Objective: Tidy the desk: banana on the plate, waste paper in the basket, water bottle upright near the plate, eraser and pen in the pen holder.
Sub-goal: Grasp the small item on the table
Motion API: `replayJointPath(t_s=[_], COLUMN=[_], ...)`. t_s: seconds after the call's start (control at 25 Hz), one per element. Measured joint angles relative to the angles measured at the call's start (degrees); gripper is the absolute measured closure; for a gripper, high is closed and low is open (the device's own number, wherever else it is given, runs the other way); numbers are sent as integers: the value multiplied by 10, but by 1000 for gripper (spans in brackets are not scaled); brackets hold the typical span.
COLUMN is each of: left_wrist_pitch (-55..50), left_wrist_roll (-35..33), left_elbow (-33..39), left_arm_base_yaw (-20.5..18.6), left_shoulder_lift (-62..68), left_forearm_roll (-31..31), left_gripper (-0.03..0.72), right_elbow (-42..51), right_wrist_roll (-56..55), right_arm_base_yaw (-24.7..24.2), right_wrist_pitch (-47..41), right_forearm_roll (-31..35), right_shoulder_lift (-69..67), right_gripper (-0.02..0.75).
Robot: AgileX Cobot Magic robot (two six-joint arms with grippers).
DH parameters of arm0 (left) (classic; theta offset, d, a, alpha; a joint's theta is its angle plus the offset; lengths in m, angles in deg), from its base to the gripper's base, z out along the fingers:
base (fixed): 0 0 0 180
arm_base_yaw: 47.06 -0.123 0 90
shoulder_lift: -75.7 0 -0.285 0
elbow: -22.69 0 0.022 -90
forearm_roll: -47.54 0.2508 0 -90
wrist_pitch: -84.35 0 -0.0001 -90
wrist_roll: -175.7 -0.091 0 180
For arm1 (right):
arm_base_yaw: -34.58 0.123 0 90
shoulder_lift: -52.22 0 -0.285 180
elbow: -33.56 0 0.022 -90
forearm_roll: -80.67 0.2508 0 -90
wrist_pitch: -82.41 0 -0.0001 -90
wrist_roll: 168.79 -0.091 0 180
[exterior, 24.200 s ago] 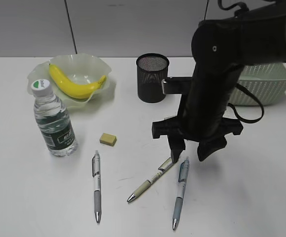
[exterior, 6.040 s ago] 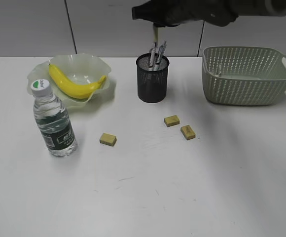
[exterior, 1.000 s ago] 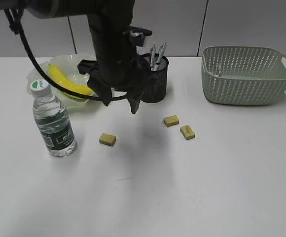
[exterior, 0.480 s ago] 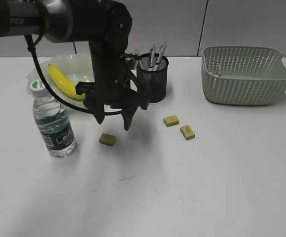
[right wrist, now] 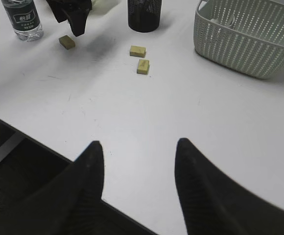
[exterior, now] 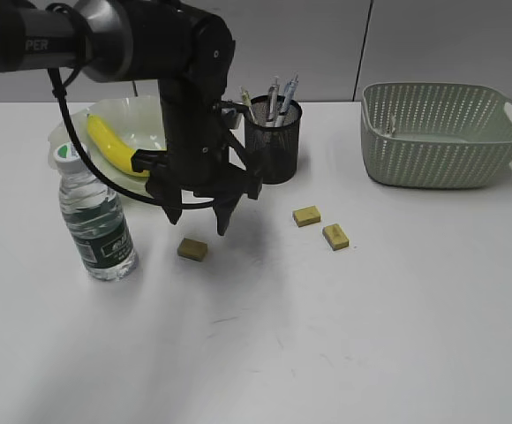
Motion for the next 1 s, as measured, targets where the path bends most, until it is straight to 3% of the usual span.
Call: replayJointPath(t_s=[1.0], left_wrist_pitch=[0], left_wrist_roll=[0], left_elbow=[0], left_arm_base_yaw=[-6], left_shoulder_lift=[34], left_forearm_roll=[-19], left_gripper=[189], right_elbow=[0], right_wrist_roll=[0], right_arm_base_yaw=[0], right_wrist_pitch=[0], right_forearm_roll=[0], right_shoulder_lift=[0], right_gripper=[353])
